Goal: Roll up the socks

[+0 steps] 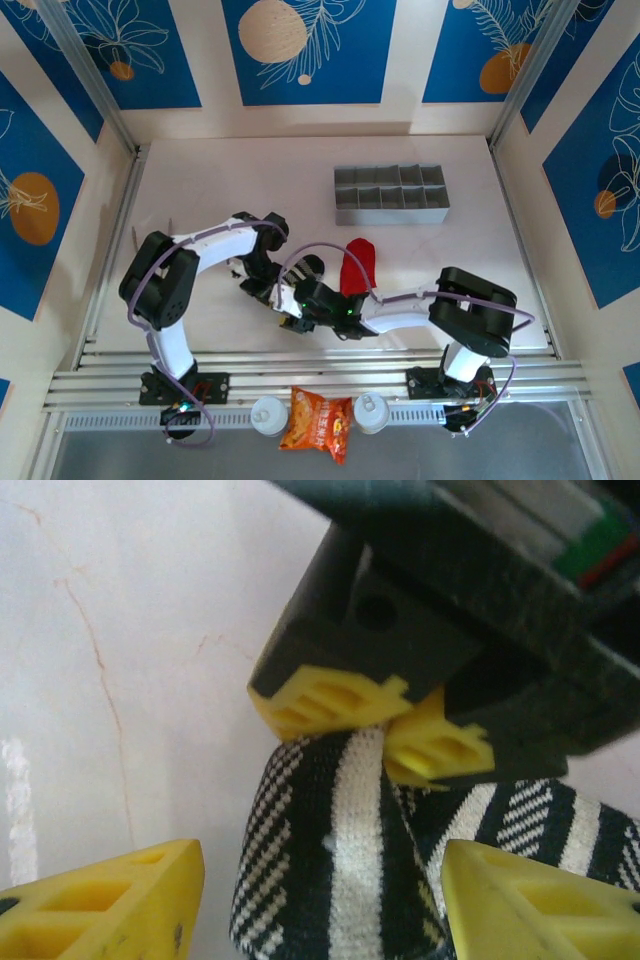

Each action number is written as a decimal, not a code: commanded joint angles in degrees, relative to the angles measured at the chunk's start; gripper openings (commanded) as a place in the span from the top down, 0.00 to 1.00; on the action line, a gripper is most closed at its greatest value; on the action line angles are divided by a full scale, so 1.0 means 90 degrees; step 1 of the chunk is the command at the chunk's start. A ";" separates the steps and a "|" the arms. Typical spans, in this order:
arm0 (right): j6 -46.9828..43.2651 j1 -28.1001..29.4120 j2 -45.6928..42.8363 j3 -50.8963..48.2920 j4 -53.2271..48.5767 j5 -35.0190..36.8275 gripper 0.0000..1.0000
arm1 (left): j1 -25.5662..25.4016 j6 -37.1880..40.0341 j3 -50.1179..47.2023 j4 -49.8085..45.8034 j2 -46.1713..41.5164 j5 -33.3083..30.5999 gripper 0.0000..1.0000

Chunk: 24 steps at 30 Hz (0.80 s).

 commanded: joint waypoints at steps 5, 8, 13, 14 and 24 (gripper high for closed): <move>-0.0005 0.0096 0.0585 0.0408 -0.0219 0.0335 0.49 | -0.0092 -0.0100 0.0073 -0.0473 0.0390 -0.0114 1.00; 0.0201 0.0100 0.0756 0.0502 -0.0460 0.0398 0.64 | -0.0094 -0.0086 0.0075 -0.0465 0.0399 -0.0085 1.00; 0.0485 0.0098 0.0883 0.0453 -0.0667 0.0468 0.82 | -0.0094 -0.0070 0.0054 -0.0448 0.0361 -0.0075 1.00; 0.0526 0.0085 0.0877 0.0431 -0.0698 0.0408 0.88 | -0.0090 -0.0068 0.0067 -0.0447 0.0338 -0.0106 1.00; 0.1812 -0.0618 0.0779 -0.0148 -0.0751 -0.1652 1.00 | 0.0004 -0.0074 -0.0221 0.0414 -0.1207 -0.0895 0.40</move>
